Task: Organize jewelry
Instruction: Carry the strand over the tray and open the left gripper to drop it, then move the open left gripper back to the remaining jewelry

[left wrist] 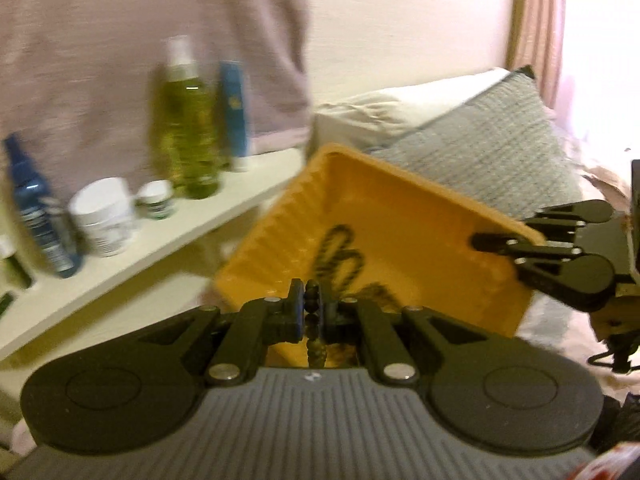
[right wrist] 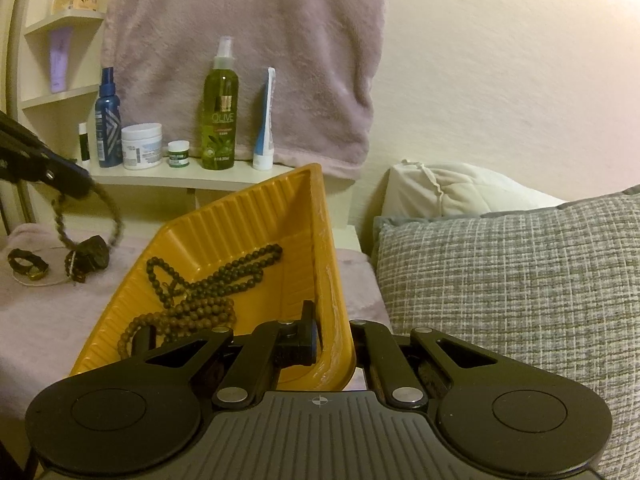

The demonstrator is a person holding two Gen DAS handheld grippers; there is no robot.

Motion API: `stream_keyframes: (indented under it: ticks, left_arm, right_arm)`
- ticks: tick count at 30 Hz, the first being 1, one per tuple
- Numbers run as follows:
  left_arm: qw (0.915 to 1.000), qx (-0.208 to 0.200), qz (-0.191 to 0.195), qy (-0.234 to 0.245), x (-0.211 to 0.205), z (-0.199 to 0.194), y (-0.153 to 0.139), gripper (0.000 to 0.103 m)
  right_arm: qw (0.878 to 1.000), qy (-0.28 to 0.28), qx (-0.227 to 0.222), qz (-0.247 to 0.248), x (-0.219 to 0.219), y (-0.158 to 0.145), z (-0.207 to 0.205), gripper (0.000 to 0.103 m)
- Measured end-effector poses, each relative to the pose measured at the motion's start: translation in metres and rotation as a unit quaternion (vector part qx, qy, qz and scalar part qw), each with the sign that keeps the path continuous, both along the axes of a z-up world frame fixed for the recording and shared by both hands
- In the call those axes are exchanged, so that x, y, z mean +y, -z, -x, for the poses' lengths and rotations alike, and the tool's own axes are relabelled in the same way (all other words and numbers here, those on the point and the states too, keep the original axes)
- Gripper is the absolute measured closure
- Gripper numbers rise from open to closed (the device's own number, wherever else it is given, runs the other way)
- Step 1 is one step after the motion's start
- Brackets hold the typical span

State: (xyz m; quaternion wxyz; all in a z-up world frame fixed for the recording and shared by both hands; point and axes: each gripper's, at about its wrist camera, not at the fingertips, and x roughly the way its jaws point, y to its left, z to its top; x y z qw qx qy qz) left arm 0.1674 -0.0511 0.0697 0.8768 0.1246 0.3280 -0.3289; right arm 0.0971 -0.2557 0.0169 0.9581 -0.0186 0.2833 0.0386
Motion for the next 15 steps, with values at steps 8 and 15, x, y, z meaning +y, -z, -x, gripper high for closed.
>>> stream_keyframes:
  ticks: [8, 15]
  left_arm:
    - [0.9992, 0.012, -0.001, 0.037, -0.037, 0.004, 0.015, 0.097]
    - [0.9984, 0.020, 0.002, 0.053, -0.051, 0.000, 0.020, 0.090]
  right_arm:
    - [1.000, 0.001, -0.001, -0.001, 0.001, 0.000, 0.000, 0.098]
    - [1.000, 0.001, 0.000, -0.002, 0.001, -0.001, 0.000, 0.098]
